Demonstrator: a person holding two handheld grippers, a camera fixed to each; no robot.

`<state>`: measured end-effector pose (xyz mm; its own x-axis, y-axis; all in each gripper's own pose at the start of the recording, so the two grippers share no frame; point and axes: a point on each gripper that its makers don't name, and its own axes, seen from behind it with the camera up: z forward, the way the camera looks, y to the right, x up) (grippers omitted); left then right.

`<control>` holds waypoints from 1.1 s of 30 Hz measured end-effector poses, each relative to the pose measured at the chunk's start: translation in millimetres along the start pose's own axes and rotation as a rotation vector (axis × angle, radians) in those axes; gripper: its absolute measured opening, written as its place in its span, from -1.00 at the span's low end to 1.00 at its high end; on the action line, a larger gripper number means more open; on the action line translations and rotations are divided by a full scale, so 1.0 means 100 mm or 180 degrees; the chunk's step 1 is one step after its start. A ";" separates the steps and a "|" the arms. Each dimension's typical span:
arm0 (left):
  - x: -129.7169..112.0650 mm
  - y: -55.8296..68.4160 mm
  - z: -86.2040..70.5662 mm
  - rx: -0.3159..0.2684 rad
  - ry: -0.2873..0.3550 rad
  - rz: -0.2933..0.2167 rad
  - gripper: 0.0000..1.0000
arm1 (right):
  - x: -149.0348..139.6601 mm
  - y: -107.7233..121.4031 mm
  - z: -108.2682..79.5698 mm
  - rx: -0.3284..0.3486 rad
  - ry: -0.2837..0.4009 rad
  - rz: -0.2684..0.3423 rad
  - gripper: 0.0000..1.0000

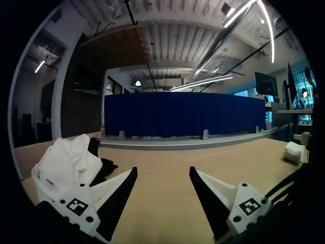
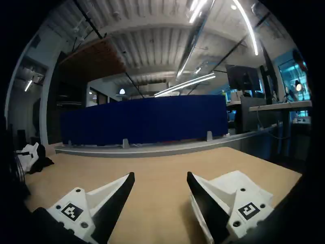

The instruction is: Fold towel

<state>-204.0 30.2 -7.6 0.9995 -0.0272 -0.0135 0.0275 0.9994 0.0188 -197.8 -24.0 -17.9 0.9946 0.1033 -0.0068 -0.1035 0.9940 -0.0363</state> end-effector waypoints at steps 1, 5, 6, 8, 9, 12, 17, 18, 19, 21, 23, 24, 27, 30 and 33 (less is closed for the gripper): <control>0.00 0.00 0.00 0.0000 0.0000 0.0000 0.89 | 0.00 -0.01 0.00 0.0006 0.0001 -0.0019 0.99; 0.00 0.00 0.00 0.0001 0.0000 0.0000 0.89 | -0.02 -0.04 -0.01 0.0028 0.0006 -0.0092 0.99; 0.00 0.00 0.00 0.0001 0.0000 0.0000 0.89 | -0.02 -0.05 -0.01 0.0032 0.0007 -0.0108 0.99; 0.00 0.00 0.00 0.0001 0.0000 -0.0001 0.89 | -0.02 -0.06 -0.01 0.0042 0.0004 -0.0155 0.99; 0.00 0.00 0.01 0.0000 0.0000 -0.0001 0.89 | -0.02 -0.07 -0.01 0.0046 0.0002 -0.0178 1.00; 0.00 0.00 0.01 0.0000 0.0001 0.0001 0.90 | -0.04 -0.10 0.00 0.0043 -0.0003 -0.0254 1.00; 0.00 0.00 0.01 0.0000 0.0001 -0.0001 0.90 | -0.03 -0.07 0.00 0.0017 0.0002 -0.0229 1.00; 0.00 0.00 0.02 0.0000 0.0001 -0.0001 0.90 | -0.03 -0.07 0.00 0.0017 0.0002 -0.0229 1.00; 0.00 0.00 0.02 0.0000 0.0001 -0.0001 0.90 | -0.02 -0.07 0.00 0.0017 0.0002 -0.0230 0.99; 0.00 0.00 0.02 0.0000 0.0002 0.0000 0.90 | -0.01 -0.06 0.00 0.0017 0.0002 -0.0232 1.00; -0.01 0.00 0.03 0.0000 0.0002 0.0000 0.90 | -0.01 -0.06 0.01 0.0017 0.0001 -0.0236 1.00; -0.01 -0.01 0.03 0.0000 0.0002 0.0000 0.90 | 0.00 -0.06 0.01 0.0018 0.0000 -0.0237 1.00; -0.01 -0.01 0.03 0.0000 0.0002 0.0002 0.90 | 0.00 -0.06 0.00 0.0018 0.0000 -0.0236 1.00; -0.01 -0.01 0.02 0.0000 0.0002 0.0001 0.90 | 0.00 -0.07 0.01 0.0017 0.0000 -0.0236 1.00; -0.01 -0.01 0.02 0.0000 0.0002 0.0001 0.90 | 0.00 -0.07 0.01 0.0017 0.0000 -0.0235 1.00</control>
<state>-204.9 29.2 -5.5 0.9995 -0.0268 -0.0140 0.0271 0.9995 0.0188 -197.1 -31.1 -17.1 0.9995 0.0299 -0.0044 -0.0300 0.9991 -0.0313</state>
